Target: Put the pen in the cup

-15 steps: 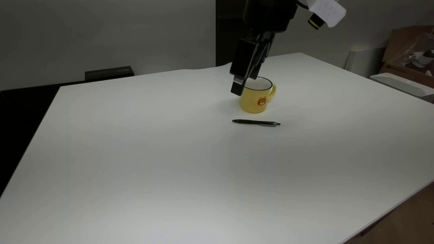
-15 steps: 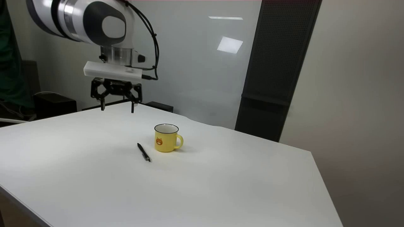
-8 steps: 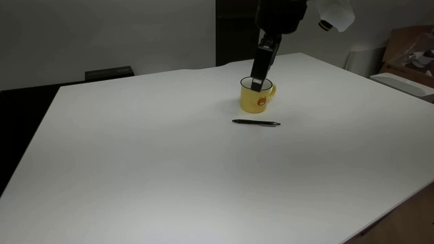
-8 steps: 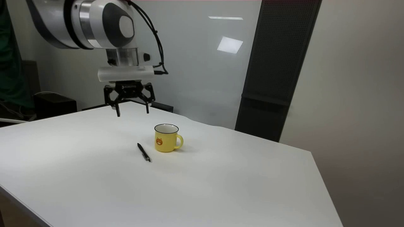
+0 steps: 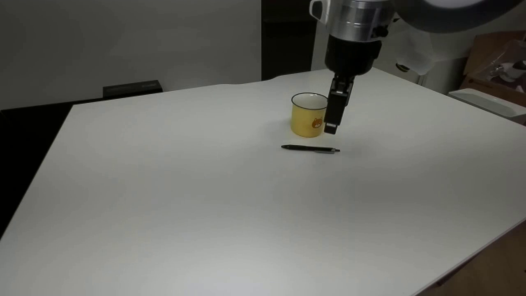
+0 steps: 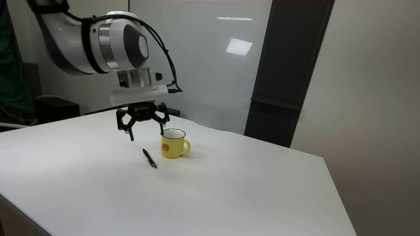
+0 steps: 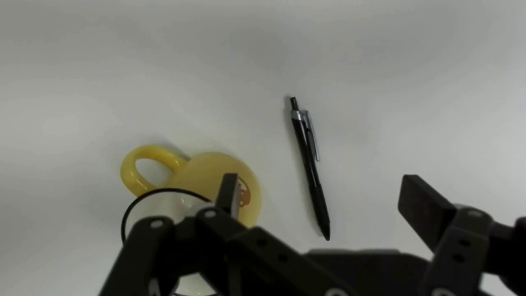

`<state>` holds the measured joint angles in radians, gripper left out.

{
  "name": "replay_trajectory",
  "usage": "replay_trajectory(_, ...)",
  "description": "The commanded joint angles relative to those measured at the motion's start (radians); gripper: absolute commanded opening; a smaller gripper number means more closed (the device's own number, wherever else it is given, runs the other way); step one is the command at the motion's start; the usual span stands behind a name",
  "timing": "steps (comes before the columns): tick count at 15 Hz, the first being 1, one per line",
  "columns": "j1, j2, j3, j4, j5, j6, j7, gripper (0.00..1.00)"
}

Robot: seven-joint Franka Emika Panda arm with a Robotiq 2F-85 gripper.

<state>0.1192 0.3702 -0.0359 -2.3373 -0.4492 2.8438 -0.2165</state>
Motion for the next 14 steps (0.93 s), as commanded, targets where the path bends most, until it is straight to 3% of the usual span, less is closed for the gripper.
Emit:
replay_trajectory(1, -0.020, 0.066, 0.034, 0.026, 0.038, 0.039, -0.021, 1.00)
replay_trajectory(7, -0.094, 0.177, 0.133, 0.095, 0.143, 0.062, -0.138, 1.00)
replay_trajectory(14, -0.168, 0.246, 0.178, 0.184, 0.176, 0.040, -0.231, 1.00)
